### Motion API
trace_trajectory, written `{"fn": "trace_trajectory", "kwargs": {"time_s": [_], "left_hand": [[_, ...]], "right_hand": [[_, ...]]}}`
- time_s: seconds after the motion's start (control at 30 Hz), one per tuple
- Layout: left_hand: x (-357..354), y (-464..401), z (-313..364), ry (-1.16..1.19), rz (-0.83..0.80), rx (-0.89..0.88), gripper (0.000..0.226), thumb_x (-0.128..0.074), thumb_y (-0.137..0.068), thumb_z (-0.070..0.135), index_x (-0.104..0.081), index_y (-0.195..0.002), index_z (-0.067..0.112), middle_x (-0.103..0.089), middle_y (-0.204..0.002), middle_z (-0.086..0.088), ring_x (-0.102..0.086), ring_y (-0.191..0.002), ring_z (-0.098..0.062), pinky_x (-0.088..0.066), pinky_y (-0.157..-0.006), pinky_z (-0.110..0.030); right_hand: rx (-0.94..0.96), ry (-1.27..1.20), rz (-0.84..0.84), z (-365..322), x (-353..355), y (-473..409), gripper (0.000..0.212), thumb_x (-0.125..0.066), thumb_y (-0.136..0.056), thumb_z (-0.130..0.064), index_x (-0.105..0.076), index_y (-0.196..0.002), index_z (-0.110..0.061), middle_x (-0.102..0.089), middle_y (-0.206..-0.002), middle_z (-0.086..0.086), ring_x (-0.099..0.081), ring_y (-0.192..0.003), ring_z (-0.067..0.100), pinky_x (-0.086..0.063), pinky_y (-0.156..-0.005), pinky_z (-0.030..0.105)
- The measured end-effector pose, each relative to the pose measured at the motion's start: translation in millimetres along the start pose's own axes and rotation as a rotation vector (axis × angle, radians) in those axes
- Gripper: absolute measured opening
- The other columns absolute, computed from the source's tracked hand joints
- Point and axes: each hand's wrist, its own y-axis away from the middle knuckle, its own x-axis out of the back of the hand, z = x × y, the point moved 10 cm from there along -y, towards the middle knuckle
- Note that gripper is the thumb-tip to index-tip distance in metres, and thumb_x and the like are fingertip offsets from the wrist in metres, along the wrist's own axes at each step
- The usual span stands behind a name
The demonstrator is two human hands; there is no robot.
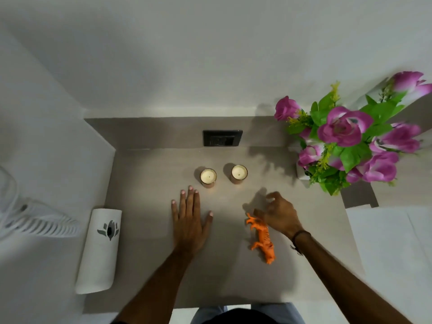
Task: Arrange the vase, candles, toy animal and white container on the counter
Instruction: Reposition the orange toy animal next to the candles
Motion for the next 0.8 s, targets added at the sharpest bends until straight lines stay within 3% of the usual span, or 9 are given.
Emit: {"fn": "trace_trajectory", "kwargs": {"time_s": [0.13, 0.3, 0.37, 0.5, 0.67, 0.8], "left_hand": [[-2, 3, 2, -0.063, 0.04, -0.003, 0.081, -0.028, -0.102, 0.061, -0.026, -0.166, 0.01, -0.022, -0.177, -0.013, -0.019, -0.165, -0.034, -0.02, -0.132, -0.062], [-4, 2, 0, -0.061, 0.04, -0.001, 0.081, -0.034, -0.102, 0.06, -0.026, -0.166, 0.011, -0.022, -0.177, -0.012, -0.019, -0.165, -0.032, -0.019, -0.132, -0.061], [-4, 1, 0, -0.064, 0.05, -0.001, 0.081, -0.03, -0.102, 0.062, -0.025, -0.166, 0.011, -0.022, -0.177, -0.011, -0.018, -0.165, -0.032, -0.018, -0.132, -0.061], [-5, 3, -1, -0.066, 0.055, 0.001, 0.083, -0.022, -0.103, 0.065, -0.023, -0.167, 0.013, -0.021, -0.177, -0.01, -0.017, -0.166, -0.031, -0.017, -0.133, -0.059], [-5, 1, -2, -0.043, 0.047, -0.011, 0.083, -0.023, -0.102, 0.065, -0.027, -0.166, 0.011, -0.024, -0.176, -0.012, -0.019, -0.165, -0.033, -0.016, -0.133, -0.06], [1, 2, 1, -0.001, 0.009, -0.021, 0.084, -0.027, -0.101, 0.063, -0.025, -0.167, 0.011, -0.02, -0.177, -0.011, -0.015, -0.166, -0.032, -0.01, -0.134, -0.058]], "right_hand": [[-0.053, 0.104, -0.238, 45, -33, 24, 0.054, -0.081, -0.066, -0.042, -0.058, -0.112, -0.024, -0.065, -0.103, -0.007, -0.065, -0.105, 0.021, -0.049, -0.085, 0.028], [-0.133, -0.233, -0.131, 44, -29, 17, 0.035, -0.088, -0.064, -0.022, -0.068, -0.092, -0.022, -0.067, -0.074, -0.013, -0.067, -0.081, 0.009, -0.049, -0.073, 0.02], [-0.167, -0.37, 0.069, 38, 0, 4, 0.03, -0.089, -0.061, -0.025, -0.072, -0.085, -0.019, -0.069, -0.064, -0.016, -0.068, -0.066, 0.003, -0.049, -0.063, 0.014], [-0.089, -0.329, 0.474, -7, 62, -24, 0.027, -0.079, -0.066, -0.041, -0.071, -0.078, -0.018, -0.063, -0.059, -0.016, -0.066, -0.057, 0.009, -0.055, -0.057, 0.021], [-0.002, -0.177, 0.548, -45, 68, -65, 0.033, -0.07, -0.082, -0.043, -0.074, -0.092, -0.012, -0.076, -0.09, 0.01, -0.07, -0.089, 0.032, -0.054, -0.074, 0.034], [0.02, -0.181, 0.623, -42, 74, -54, 0.05, -0.07, -0.079, -0.051, -0.068, -0.106, -0.009, -0.071, -0.103, 0.011, -0.063, -0.103, 0.033, -0.052, -0.089, 0.041]]}}
